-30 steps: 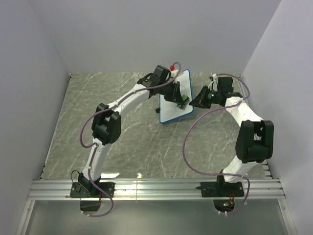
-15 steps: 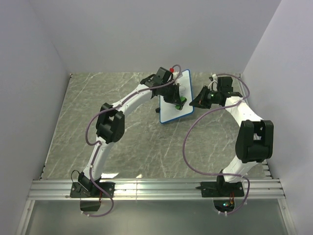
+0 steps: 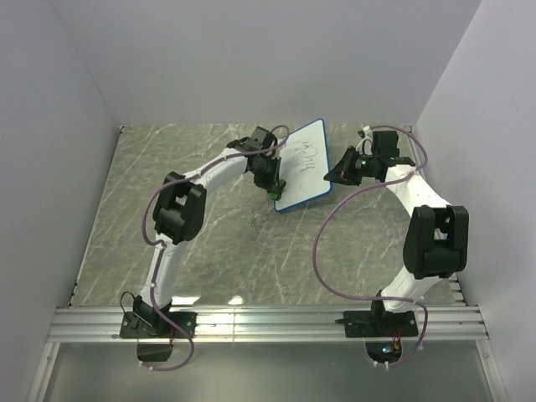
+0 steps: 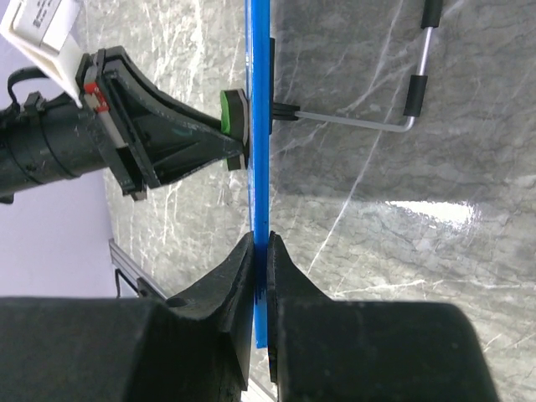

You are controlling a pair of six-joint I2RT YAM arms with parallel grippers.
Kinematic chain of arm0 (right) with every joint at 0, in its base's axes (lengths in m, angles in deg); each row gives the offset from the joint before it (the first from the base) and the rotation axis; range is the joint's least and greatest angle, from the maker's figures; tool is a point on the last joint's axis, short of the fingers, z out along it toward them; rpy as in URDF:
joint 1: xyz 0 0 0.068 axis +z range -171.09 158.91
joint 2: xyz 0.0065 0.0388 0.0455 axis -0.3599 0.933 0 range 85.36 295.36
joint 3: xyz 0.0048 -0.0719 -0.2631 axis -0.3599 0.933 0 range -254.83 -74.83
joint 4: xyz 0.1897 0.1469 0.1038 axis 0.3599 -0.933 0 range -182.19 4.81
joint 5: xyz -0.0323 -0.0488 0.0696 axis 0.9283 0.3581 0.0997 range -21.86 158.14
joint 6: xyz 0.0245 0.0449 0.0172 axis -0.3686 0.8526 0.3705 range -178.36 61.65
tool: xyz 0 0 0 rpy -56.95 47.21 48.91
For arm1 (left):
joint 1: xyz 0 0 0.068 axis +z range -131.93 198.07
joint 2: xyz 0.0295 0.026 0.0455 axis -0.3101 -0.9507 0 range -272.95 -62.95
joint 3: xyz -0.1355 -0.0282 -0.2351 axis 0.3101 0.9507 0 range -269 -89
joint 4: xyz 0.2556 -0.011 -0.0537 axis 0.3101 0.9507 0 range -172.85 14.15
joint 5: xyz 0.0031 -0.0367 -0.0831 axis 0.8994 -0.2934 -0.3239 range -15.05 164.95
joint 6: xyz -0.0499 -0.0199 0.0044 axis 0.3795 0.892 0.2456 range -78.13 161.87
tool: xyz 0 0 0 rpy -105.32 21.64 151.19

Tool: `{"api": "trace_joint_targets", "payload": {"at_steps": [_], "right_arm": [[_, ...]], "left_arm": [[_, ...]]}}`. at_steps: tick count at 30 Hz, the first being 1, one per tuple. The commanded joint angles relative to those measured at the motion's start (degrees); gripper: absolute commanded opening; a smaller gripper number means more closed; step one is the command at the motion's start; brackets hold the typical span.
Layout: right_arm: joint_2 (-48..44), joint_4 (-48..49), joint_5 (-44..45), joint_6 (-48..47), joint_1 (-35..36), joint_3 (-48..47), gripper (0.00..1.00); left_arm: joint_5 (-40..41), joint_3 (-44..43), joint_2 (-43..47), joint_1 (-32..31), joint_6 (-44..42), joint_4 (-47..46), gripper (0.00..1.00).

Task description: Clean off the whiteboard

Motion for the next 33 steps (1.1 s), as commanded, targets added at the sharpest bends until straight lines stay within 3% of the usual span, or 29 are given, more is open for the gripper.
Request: {"api": "trace_joint_targets", "payload": {"at_steps": [1, 9, 12, 20, 25, 33], "right_arm": [[0.80, -0.26, -0.99, 0.28, 1.69, -1.59, 0.00], [1.77, 1.06, -2.31, 2.03, 2.04, -2.12, 0.00], [1.68, 1.59, -2.57, 2.39, 2.21, -1.33, 0.00], [0.28, 1.68, -2.57, 2.30, 2.48, 0.08, 0.00], [-0.69, 2.12, -2.75, 2.48, 2.65, 0.87, 0.00], [-1.83, 1.06, -2.05, 1.77, 3.01, 1.49, 0.00]], "left_arm": [[-4.64, -1.52, 0.16, -6.28, -2.27, 2.80, 0.00], [-13.60, -14.88, -3.01, -10.51, -0.43, 2.90, 0.00], [-16.33, -14.37, -2.13, -10.77, 1.59, -0.79, 0.00], [-8.44, -6.12, 1.03, -9.55, 4.58, -3.95, 0.00], [-5.71, -0.66, 0.17, -5.24, 5.64, -5.28, 0.00], [-4.21, -15.49, -8.01, -2.25, 5.90, -1.68, 0.00]]}}
